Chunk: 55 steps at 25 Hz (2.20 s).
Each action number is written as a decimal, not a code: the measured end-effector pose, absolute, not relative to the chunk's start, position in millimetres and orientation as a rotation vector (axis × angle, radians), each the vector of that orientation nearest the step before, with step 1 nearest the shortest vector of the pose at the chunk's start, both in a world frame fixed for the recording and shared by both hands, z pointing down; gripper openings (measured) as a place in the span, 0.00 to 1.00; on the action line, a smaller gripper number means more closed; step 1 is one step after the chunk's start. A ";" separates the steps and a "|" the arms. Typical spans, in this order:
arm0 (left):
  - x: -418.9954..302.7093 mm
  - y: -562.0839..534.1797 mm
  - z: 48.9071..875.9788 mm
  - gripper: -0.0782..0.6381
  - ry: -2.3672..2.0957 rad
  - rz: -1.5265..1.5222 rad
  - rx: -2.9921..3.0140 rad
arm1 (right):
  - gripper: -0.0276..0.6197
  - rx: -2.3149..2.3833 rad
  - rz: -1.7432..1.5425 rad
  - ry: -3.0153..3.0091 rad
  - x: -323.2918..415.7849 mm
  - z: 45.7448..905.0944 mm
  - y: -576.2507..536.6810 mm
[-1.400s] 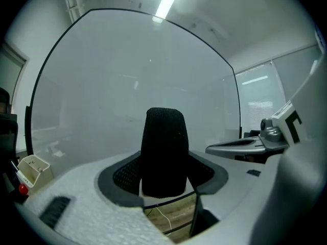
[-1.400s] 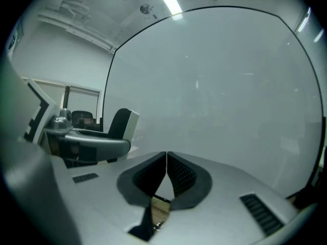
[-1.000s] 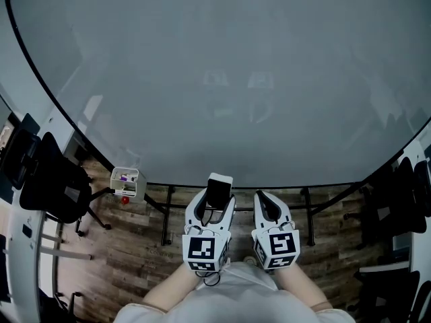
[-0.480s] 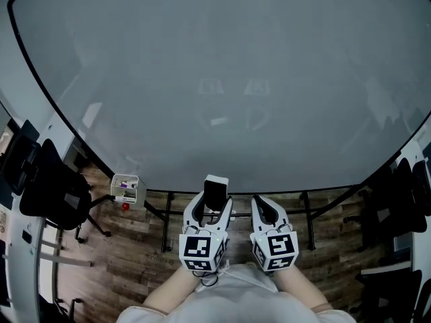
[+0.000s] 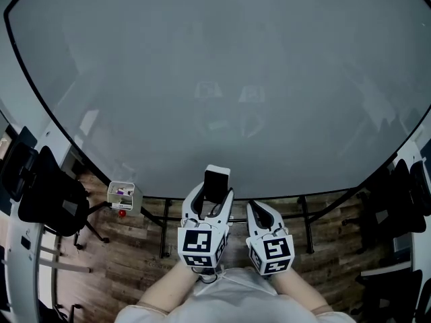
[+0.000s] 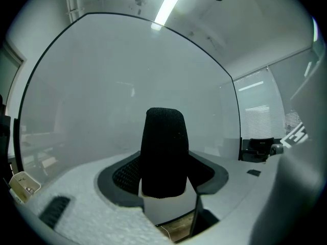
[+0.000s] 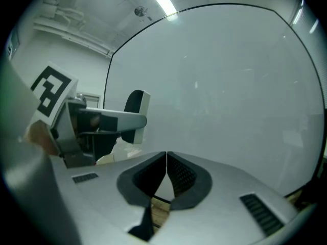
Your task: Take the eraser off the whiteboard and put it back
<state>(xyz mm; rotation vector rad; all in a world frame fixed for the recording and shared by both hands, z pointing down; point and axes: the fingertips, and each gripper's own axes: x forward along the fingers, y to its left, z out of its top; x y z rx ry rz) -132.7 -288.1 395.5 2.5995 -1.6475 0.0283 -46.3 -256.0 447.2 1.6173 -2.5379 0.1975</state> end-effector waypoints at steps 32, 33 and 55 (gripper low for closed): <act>-121.1 -354.6 340.4 0.47 -1.887 -0.039 2.554 | 0.09 1.574 0.213 -2.553 -20.9 451.4 -285.8; -121.7 -354.8 339.8 0.47 -1.897 -0.033 2.550 | 0.09 1.574 0.214 -2.552 -20.7 451.6 -286.3; -131.1 -316.1 357.5 0.47 -1.822 0.015 2.621 | 0.09 1.613 0.192 -2.540 -30.2 449.1 -269.8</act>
